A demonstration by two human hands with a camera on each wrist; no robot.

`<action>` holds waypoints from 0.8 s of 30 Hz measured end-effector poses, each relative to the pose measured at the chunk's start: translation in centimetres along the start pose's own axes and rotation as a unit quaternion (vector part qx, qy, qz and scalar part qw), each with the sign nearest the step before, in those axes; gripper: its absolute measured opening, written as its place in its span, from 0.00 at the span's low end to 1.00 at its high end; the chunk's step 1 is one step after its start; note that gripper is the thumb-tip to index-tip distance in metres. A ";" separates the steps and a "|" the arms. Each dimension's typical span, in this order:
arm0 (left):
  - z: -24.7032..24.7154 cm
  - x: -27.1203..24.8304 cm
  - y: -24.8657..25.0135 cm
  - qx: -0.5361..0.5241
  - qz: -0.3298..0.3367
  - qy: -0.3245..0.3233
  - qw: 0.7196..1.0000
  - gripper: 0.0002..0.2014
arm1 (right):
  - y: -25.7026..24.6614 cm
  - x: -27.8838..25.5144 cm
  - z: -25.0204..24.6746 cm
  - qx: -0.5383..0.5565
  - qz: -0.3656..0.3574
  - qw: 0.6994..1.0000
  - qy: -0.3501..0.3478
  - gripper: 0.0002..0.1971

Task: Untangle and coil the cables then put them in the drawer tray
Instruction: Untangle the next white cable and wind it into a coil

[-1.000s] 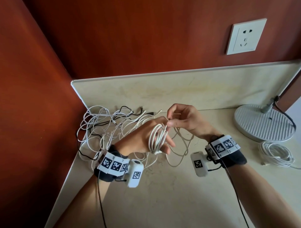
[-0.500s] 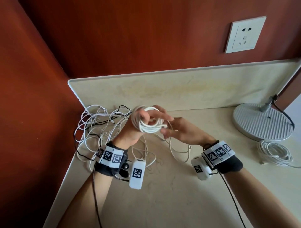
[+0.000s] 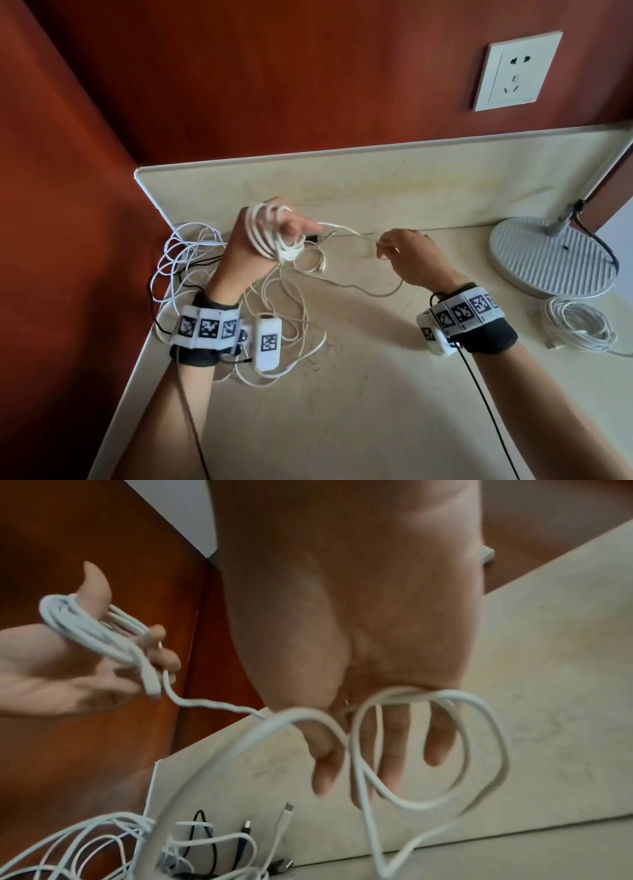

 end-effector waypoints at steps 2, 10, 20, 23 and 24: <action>2.0 -0.5 -0.5 0.112 0.016 -0.065 0.992 0.21 | -1.1 -0.2 -1.5 0.080 -0.032 0.995 0.053 0.12; 7.7 -1.0 -0.6 0.093 -0.020 -0.049 0.994 0.10 | -7.8 -2.9 -2.7 0.190 -0.217 0.957 0.045 0.08; 7.5 -1.8 -3.2 -0.305 -0.317 0.114 0.891 0.57 | -8.7 -3.6 -0.5 0.136 -0.212 0.968 0.015 0.46; 7.0 -1.4 -2.9 -0.355 -0.300 0.134 0.875 0.39 | -6.7 -2.6 0.0 0.148 -0.166 0.975 0.024 0.59; 6.7 -1.2 -2.7 -0.373 -0.293 0.137 0.869 0.30 | -5.5 -1.9 0.4 0.149 -0.132 0.980 0.011 0.59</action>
Point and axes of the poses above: each hand's wrist, its own x-axis towards the middle knuckle, its own z-axis out of the palm, y = z × x, the point moved 8 cm from there along x, towards the middle knuckle, and after that the axes turned 6 degrees about z, right-handed, at the moved point
